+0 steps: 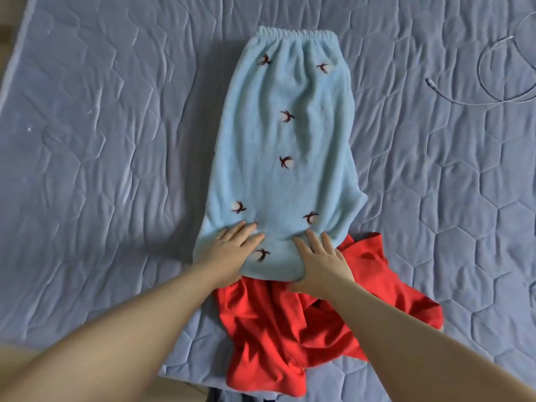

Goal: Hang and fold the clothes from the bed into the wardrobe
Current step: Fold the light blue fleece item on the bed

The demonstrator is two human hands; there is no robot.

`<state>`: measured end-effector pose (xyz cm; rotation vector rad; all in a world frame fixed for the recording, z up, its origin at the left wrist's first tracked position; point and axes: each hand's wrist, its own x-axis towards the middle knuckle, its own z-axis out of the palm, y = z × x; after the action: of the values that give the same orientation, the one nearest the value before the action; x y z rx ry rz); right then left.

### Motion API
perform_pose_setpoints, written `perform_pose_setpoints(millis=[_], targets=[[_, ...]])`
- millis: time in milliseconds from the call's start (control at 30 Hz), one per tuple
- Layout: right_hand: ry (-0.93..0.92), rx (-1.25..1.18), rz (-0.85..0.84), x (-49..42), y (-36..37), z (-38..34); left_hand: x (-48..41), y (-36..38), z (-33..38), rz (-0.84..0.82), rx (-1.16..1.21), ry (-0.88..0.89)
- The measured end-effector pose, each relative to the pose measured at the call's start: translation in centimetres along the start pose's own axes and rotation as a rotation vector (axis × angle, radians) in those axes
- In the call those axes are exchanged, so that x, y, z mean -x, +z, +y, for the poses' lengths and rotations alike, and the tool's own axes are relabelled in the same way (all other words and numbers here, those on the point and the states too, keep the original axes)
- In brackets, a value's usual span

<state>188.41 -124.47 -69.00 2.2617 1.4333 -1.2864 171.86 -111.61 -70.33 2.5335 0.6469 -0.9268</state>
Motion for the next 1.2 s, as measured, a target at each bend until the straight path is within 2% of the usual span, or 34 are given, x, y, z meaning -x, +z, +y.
perform_pose_setpoints(millis=[167, 300, 467, 733, 900, 967, 1067, 1133, 1200], targets=[[0.001, -0.022, 0.076, 0.1, -0.3, -0.3, 0.2, -0.7, -0.6, 0.007, 0.113, 0.030], [0.014, -0.085, 0.149, 1.2, -1.6, -0.6, 1.1, -2.9, -0.8, 0.020, 0.267, -0.016], [0.091, -0.062, 0.180, 3.7, -3.6, -0.9, 3.3, -6.4, -0.1, 0.017, 0.219, -0.102], [0.141, -0.082, -0.011, 13.0, -4.1, -2.2, 10.6, -9.1, 3.9, -0.227, 0.229, -0.051], [0.092, -0.138, -0.251, 20.1, -1.8, -3.2, 16.5, -8.1, 6.6, -0.535, 0.263, -0.049], [0.082, -0.148, -0.299, 21.1, -1.5, -3.5, 17.5, -9.0, 7.0, -0.604, 0.265, -0.054], [0.080, -0.165, -0.282, 20.9, -2.4, -3.7, 17.8, -11.4, 7.1, -0.568, 0.259, -0.063], [0.109, -0.167, -0.227, 20.2, -3.7, -3.6, 17.6, -13.2, 6.9, -0.479, 0.223, -0.068], [0.144, -0.165, -0.103, 19.4, -5.3, -3.7, 17.1, -14.7, 6.6, -0.350, 0.107, -0.059]])
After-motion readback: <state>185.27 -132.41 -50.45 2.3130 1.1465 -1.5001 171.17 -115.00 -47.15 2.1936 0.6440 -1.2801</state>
